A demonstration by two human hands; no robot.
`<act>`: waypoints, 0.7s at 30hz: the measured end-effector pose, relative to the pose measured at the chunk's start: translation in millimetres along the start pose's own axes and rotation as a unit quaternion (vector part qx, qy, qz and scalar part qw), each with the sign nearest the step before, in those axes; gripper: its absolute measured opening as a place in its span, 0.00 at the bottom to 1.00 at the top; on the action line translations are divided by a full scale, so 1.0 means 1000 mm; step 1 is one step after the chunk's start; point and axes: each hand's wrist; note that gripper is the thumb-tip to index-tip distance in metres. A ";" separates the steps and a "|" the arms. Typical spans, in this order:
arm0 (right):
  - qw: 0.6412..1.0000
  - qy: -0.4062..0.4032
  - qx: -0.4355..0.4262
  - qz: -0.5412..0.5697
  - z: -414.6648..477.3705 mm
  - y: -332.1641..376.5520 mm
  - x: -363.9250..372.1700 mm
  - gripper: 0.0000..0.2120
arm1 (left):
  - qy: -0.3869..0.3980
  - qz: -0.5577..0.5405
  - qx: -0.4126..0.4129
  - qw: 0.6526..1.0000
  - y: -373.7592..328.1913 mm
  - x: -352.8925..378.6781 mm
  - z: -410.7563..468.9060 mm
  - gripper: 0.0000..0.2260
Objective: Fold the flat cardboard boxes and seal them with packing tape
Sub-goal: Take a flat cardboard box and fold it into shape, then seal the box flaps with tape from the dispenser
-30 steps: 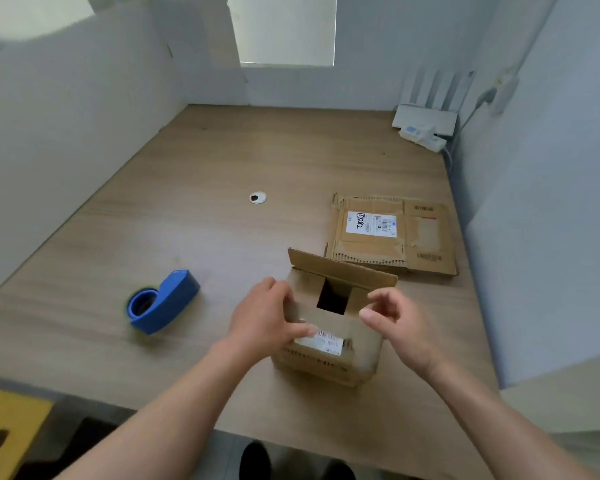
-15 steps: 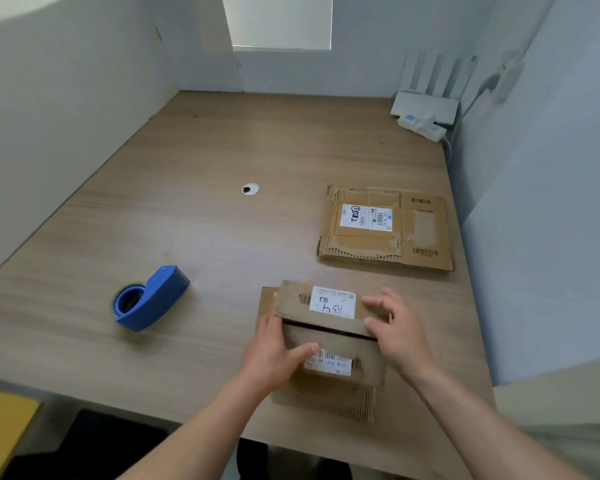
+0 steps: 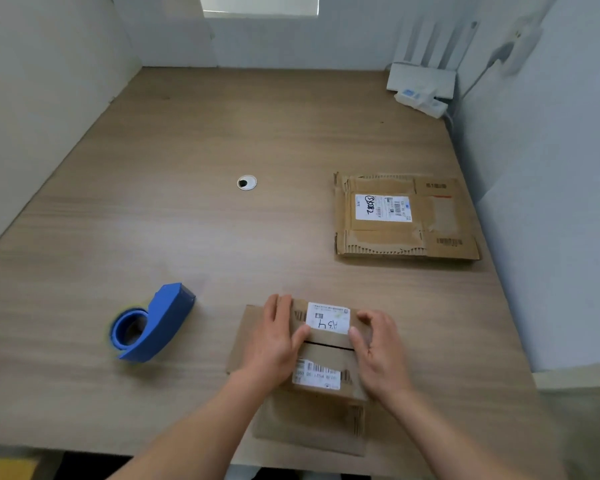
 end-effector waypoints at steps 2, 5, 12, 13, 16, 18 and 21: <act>0.999 -0.043 0.001 0.004 0.002 0.001 0.007 0.17 | 0.010 -0.029 0.003 1.000 0.012 0.002 0.004 0.26; 0.998 -0.055 0.039 0.004 0.005 0.004 0.008 0.18 | -0.018 -0.065 0.004 0.998 0.020 0.005 0.013 0.23; 0.996 -0.036 0.076 -0.033 0.016 0.009 0.008 0.24 | -0.064 -0.076 0.001 0.995 0.017 0.005 0.022 0.18; 0.996 -0.036 0.078 -0.031 0.018 0.009 0.007 0.24 | -0.068 -0.078 -0.001 0.995 0.017 0.005 0.023 0.18; 0.996 -0.022 0.089 -0.015 0.025 0.009 0.004 0.23 | -0.077 -0.091 -0.002 0.993 0.017 0.006 0.027 0.19; 0.994 0.009 0.107 -0.001 0.022 0.012 0.005 0.26 | -0.079 -0.093 -0.003 0.993 0.017 0.007 0.026 0.19; 0.994 0.021 0.107 -0.031 0.011 0.015 0.013 0.30 | -0.086 -0.093 0.006 0.992 0.016 0.009 0.027 0.18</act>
Point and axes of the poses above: each hand's wrist, its own z-axis towards the middle knuckle, its own x-axis out of the palm, y = z × x, and after that the axes turned 2 degrees about y, right-handed
